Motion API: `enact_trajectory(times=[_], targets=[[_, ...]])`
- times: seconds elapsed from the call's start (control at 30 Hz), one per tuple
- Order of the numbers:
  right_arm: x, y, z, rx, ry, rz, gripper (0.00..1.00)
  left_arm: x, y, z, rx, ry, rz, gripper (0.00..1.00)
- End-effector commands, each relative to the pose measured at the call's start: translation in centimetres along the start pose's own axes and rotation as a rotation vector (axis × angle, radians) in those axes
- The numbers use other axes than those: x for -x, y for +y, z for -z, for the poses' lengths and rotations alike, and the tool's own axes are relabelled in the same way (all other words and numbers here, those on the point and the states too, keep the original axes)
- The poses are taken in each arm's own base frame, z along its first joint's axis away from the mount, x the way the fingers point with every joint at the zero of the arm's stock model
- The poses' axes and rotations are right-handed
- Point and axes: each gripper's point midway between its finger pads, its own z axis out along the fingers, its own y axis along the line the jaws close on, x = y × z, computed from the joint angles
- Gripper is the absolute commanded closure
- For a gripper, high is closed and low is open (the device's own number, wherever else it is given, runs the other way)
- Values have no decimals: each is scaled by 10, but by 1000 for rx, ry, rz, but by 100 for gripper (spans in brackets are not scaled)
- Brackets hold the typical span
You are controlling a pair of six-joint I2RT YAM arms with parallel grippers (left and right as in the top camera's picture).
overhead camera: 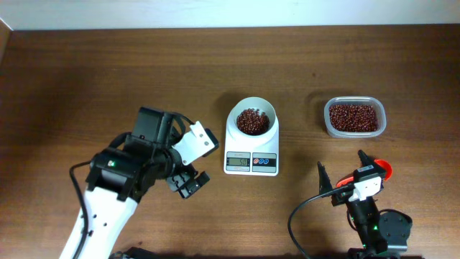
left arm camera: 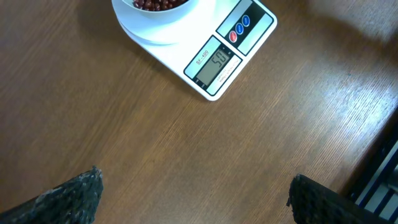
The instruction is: Scoop and weigh 50g on scale
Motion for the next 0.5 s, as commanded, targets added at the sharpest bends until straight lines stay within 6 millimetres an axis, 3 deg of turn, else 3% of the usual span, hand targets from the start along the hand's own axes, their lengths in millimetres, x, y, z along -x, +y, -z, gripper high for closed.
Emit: enact_trajectory(times=[0.0, 0.07, 0.13, 0.23, 0.37, 0.47], targets=[[-3, -4, 0, -21, 7, 5, 1, 12, -2, 29, 70, -112, -45, 1], [-3, -4, 0, -21, 7, 5, 1, 22, 13, 45, 158, -201, -45, 1], [-3, -4, 0, -21, 7, 5, 1, 31, 48, 66, 315, -355, 87, 1], [-3, -4, 0, -21, 7, 5, 1, 34, 68, 73, 422, -553, 245, 1], [-3, -4, 0, -21, 7, 5, 1, 12, 70, 64, 549, -804, 342, 1], [-3, -4, 0, -21, 7, 5, 1, -14, 67, 64, 602, -890, 406, 1]])
